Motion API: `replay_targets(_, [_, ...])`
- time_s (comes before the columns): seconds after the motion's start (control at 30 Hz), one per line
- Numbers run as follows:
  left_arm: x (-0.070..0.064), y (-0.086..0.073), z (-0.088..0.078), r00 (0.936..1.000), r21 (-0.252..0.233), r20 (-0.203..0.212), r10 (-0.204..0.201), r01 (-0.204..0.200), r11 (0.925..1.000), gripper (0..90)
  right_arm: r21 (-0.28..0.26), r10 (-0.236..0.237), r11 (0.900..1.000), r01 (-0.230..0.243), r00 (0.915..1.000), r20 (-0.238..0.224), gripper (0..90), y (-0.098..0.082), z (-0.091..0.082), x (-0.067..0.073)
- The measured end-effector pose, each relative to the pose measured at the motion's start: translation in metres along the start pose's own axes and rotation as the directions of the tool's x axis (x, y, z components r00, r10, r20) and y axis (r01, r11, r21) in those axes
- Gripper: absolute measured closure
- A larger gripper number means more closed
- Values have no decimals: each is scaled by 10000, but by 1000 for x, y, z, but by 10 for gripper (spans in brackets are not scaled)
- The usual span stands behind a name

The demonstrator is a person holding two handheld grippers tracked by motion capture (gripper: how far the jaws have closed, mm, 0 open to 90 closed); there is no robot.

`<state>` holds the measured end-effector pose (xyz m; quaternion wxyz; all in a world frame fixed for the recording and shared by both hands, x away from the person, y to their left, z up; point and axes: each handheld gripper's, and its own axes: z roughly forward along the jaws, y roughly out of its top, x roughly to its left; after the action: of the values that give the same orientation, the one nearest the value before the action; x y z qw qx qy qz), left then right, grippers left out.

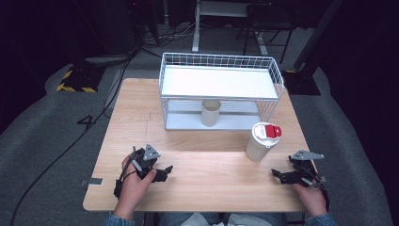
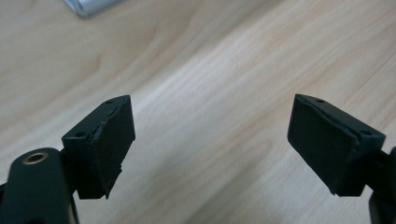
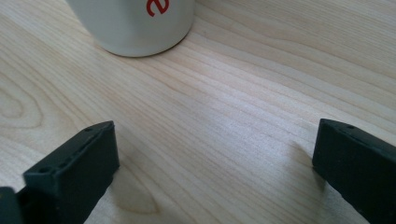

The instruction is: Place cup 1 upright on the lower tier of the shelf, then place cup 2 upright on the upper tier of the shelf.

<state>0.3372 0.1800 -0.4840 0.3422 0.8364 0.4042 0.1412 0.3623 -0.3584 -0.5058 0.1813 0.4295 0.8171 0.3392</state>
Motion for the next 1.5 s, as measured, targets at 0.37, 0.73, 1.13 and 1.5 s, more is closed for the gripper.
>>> replay_targets(0.37, [1, -17, 7, 9993, 338, -36, 371, -370, 9987, 148, 3, 164, 9999, -164, 9998, 83, 1, 1, 1, 1])
replay_targets(0.73, [3, -19, 10, 9992, 7, 103, 386, -386, 9993, 120, -9, -106, 9999, 105, 9998, -180, 0, 0, 0, 0])
replay_targets(1.13, [3, -19, 10, 9992, 4, 101, 374, -374, 9993, 114, -724, -300, 9970, 272, 9988, -384, 0, 9, -12, 3])
replay_targets(1.5, [3, -19, 10, 9993, 2, 95, 368, -368, 9993, 114, -1651, -741, 9846, 577, 9927, -952, 0, 38, -18, 9])
